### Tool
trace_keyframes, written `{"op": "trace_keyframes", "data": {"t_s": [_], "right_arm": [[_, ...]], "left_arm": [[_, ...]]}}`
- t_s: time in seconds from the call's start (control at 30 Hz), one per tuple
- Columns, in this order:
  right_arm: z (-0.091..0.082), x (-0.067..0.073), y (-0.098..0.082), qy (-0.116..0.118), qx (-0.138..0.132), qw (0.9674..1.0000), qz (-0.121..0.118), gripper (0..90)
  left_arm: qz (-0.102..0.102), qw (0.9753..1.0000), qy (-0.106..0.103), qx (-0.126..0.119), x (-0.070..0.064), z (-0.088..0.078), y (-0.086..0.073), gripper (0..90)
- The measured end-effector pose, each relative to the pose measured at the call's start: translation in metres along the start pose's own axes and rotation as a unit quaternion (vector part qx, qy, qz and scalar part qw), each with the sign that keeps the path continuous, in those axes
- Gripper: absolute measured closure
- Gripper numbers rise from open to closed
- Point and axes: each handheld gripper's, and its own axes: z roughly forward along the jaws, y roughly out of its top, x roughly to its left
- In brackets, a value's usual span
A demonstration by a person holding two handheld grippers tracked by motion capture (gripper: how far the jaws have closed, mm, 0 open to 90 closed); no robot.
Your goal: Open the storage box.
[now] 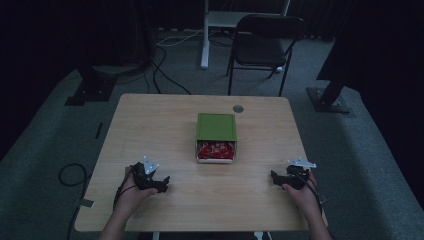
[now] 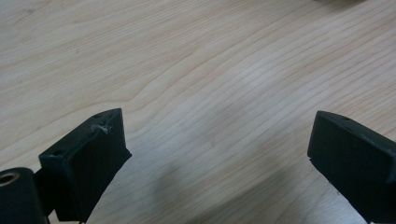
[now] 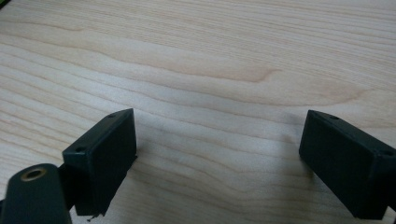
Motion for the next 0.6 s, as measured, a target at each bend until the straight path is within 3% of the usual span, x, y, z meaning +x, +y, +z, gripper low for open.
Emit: {"op": "trace_keyframes", "data": {"t_s": [0.3,0.6], "right_arm": [[0.000,0.000,0.000,0.000,0.000,1.0000,0.000,10.6],[0.000,0.000,0.000,0.000,0.000,1.0000,0.000,10.6]], "left_arm": [[0.022,0.9996,-0.010,-0.014,-0.012,-0.001,0.013,5.2],[0.057,0.9974,-0.029,-0.034,-0.031,-0.001,0.033,5.2]]}}
